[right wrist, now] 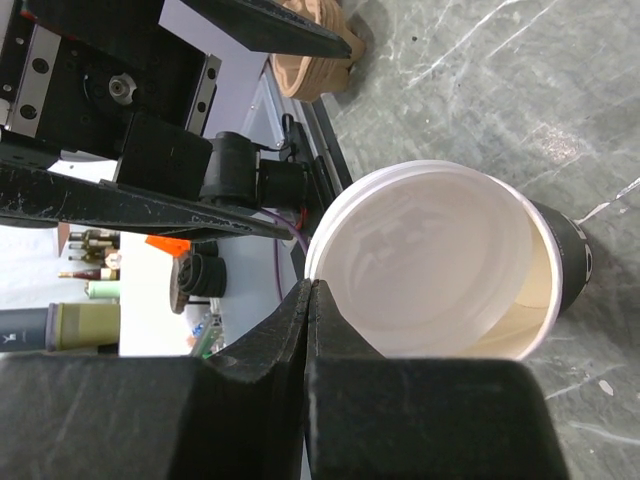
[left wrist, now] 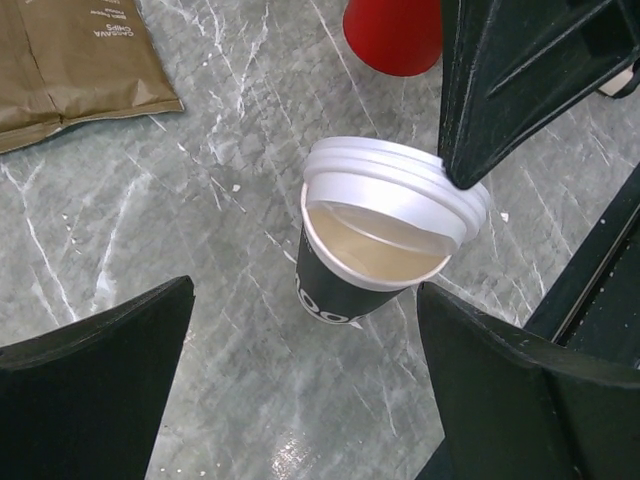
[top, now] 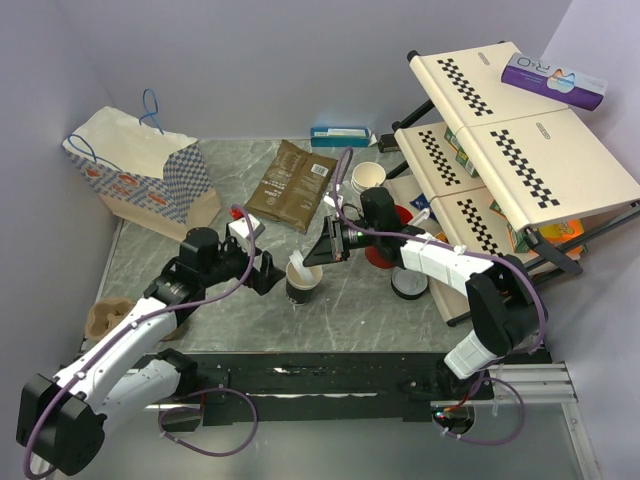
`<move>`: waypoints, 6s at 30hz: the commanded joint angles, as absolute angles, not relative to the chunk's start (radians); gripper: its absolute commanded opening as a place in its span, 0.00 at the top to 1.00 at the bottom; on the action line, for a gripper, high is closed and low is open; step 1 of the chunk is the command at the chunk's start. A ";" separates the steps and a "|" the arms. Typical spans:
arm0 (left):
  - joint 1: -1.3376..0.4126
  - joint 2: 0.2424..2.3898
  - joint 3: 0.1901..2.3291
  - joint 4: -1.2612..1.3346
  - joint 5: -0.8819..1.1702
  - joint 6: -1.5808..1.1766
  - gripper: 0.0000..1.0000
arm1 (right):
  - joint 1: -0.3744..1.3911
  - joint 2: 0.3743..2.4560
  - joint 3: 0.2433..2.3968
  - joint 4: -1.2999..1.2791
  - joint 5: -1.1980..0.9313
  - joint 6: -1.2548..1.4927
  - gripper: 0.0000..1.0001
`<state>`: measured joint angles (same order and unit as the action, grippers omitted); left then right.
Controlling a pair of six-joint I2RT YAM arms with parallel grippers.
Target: Pack the takeout coffee
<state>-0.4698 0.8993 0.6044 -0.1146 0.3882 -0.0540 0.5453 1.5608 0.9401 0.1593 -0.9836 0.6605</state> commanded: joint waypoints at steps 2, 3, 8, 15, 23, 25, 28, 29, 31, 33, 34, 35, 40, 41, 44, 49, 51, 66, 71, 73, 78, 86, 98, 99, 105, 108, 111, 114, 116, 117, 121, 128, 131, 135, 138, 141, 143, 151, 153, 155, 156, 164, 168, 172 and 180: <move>-0.468 0.910 0.594 -0.045 0.410 -0.092 0.01 | 0.538 1.563 0.943 0.160 -0.992 0.652 1.00; -0.468 0.913 0.592 -0.041 0.405 -0.097 0.00 | 0.538 1.565 0.945 0.161 -0.994 0.653 1.00; -0.468 0.946 0.574 -0.008 0.376 -0.185 0.01 | 0.538 1.560 0.950 0.172 -1.006 0.652 1.00; -0.468 1.022 0.565 0.026 0.334 -0.331 0.00 | 0.538 1.560 0.953 0.169 -1.009 0.649 1.00; -0.468 1.071 0.552 0.057 0.327 -0.417 0.01 | 0.540 1.563 0.953 0.166 -1.008 0.647 1.00; -0.466 1.072 0.542 0.048 0.324 -0.405 0.01 | 0.540 1.562 0.951 0.166 -1.006 0.647 1.00; -0.466 1.074 0.529 0.031 0.311 -0.388 0.01 | 0.538 1.557 0.953 0.160 -1.002 0.641 1.00; -0.466 1.074 0.525 0.029 0.304 -0.384 0.01 | 0.538 1.555 0.953 0.155 -1.000 0.641 1.00; -0.466 1.071 0.512 0.035 0.304 -0.377 0.00 | 0.537 1.554 0.948 0.155 -0.997 0.641 1.00; -0.465 1.069 0.506 0.038 0.302 -0.385 0.00 | 0.537 1.554 0.948 0.150 -0.993 0.641 1.00; -0.463 1.071 0.505 0.040 0.305 -0.385 0.01 | 0.538 1.552 0.951 0.147 -0.991 0.640 1.00; -0.463 1.068 0.503 0.041 0.305 -0.385 0.00 | 0.537 1.551 0.951 0.144 -0.988 0.635 1.00; -0.460 1.058 0.500 0.037 0.304 -0.390 0.01 | 0.532 1.543 0.953 0.120 -0.982 0.626 1.00; -0.459 1.057 0.499 0.037 0.304 -0.390 0.01 | 0.532 1.542 0.953 0.117 -0.979 0.624 1.00; -0.457 1.057 0.497 0.035 0.307 -0.391 0.01 | 0.525 1.539 0.950 0.106 -0.971 0.621 1.00; -0.456 1.051 0.495 0.035 0.311 -0.388 0.00 | 0.519 1.540 0.950 0.094 -0.957 0.618 0.94; -0.449 1.049 0.492 0.044 0.314 -0.393 0.01 | 0.517 1.542 0.948 0.092 -0.956 0.620 0.93; -0.437 1.040 0.495 0.068 0.399 -0.396 0.01 | 0.511 1.552 0.962 0.072 -0.936 0.612 0.79; -0.437 1.032 0.505 0.066 0.428 -0.388 0.01 | 0.508 1.559 0.976 0.043 -0.914 0.601 0.72; -0.437 1.029 0.509 0.063 0.436 -0.382 0.01 | 0.506 1.565 0.982 0.034 -0.902 0.597 0.69; -0.437 1.023 0.517 0.060 0.443 -0.365 0.01 | 0.508 1.577 0.996 0.008 -0.885 0.583 0.65; -0.437 1.026 0.535 0.084 0.465 -0.351 0.01 | 0.508 1.592 1.009 -0.029 -0.851 0.558 0.63; -0.437 1.035 0.548 0.110 0.489 -0.351 0.01 | 0.509 1.605 1.012 -0.071 -0.816 0.522 0.59; -0.437 1.035 0.548 0.112 0.491 -0.351 0.01 | 0.509 1.605 1.014 -0.072 -0.813 0.520 0.59; -0.436 1.025 0.549 0.112 0.500 -0.359 0.01 | 0.508 1.611 1.014 -0.066 -0.807 0.526 0.58; -0.434 1.022 0.558 0.100 0.495 -0.353 0.00 | 0.509 1.611 1.017 -0.071 -0.808 0.522 0.57; -0.433 1.016 0.574 0.087 0.486 -0.347 0.01 | 0.511 1.612 1.017 -0.071 -0.802 0.522 0.56; -0.428 1.008 0.604 0.055 0.486 -0.339 0.01 | 0.517 1.611 1.022 -0.081 -0.799 0.512 0.54; -0.423 1.005 0.615 0.026 0.491 -0.325 0.01 | 0.525 1.608 1.025 -0.086 -0.792 0.505 0.53; -0.420 1.002 0.620 0.022 0.497 -0.321 0.01 | 0.528 1.609 1.026 -0.090 -0.790 0.503 0.53; -0.417 1.000 0.618 0.003 0.521 -0.313 0.01 | 0.537 1.621 1.032 -0.101 -0.773 0.502 0.52; -0.414 1.008 0.606 0.006 0.529 -0.302 0.01 | 0.543 1.657 1.052 -0.124 -0.742 0.494 0.50; -0.413 1.008 0.606 0.008 0.525 -0.301 0.00 | 0.543 1.663 1.061 -0.123 -0.749 0.495 0.50; -0.408 1.000 0.604 0.003 0.529 -0.299 0.01 | 0.552 1.666 1.071 -0.129 -0.755 0.483 0.49; -0.407 0.992 0.609 -0.025 0.538 -0.281 0.00 | 0.560 1.666 1.068 -0.132 -0.753 0.482 0.49; -0.407 0.992 0.611 -0.040 0.540 -0.262 0.01 | 0.568 1.672 1.065 -0.127 -0.755 0.486 0.48; -0.407 0.991 0.609 -0.043 0.540 -0.259 0.01 | 0.572 1.677 1.068 -0.124 -0.756 0.488 0.48; -0.407 0.991 0.607 -0.040 0.520 -0.259 0.01 | 0.574 1.686 1.100 -0.146 -0.758 0.465 0.48; -0.405 0.991 0.615 -0.043 0.520 -0.255 0.01 | 0.563 1.666 1.112 -0.179 -0.770 0.434 0.48; -0.405 0.988 0.627 -0.044 0.514 -0.250 0.01 | 0.548 1.649 1.123 -0.215 -0.790 0.373 0.48; -0.403 0.983 0.633 -0.049 0.514 -0.239 0.01 | 0.542 1.631 1.130 -0.238 -0.801 0.317 0.48; -0.397 0.898 0.675 -0.138 0.487 -0.058 0.01 | 0.564 1.606 1.310 -0.474 -0.887 -0.099 0.00; -0.342 0.851 0.693 -0.198 0.465 -0.064 0.01 | 0.618 1.612 1.377 -0.529 -0.876 -0.393 0.00; -0.256 0.805 0.722 -0.250 0.437 -0.097 0.01 | 0.679 1.676 1.477 -0.600 -0.816 -0.581 0.00; -0.109 0.810 0.729 -0.288 0.475 -0.212 0.01 | 0.735 1.835 1.673 -0.750 -0.796 -0.773 0.00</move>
<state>-0.1478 0.7967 0.6945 -0.2615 0.4511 -0.1352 0.7269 1.7634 1.5894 -0.6247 -0.7975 -0.5983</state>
